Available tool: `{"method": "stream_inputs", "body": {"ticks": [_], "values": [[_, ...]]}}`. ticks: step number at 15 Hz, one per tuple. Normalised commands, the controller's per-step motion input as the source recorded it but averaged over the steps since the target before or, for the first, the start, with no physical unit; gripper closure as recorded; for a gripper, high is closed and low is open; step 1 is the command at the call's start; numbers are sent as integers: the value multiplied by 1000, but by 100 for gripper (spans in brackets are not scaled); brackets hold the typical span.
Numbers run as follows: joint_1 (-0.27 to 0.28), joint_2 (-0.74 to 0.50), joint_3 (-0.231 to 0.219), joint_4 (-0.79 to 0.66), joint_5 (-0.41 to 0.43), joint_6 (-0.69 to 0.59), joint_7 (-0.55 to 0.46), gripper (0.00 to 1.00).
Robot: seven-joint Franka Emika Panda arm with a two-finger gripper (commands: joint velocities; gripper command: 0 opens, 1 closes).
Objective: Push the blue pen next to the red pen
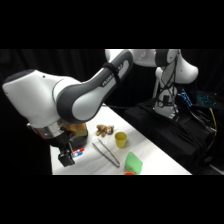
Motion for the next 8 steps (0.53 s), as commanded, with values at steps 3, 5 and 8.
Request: {"method": "stream_inputs", "body": {"ticks": [3,5,8], "values": [[108,-734,-81,-982,-100,126,41,0],[89,-727,-57,-987,-118,201,40,0],[64,-720,-35,-986,-115,255,34,0]]}}
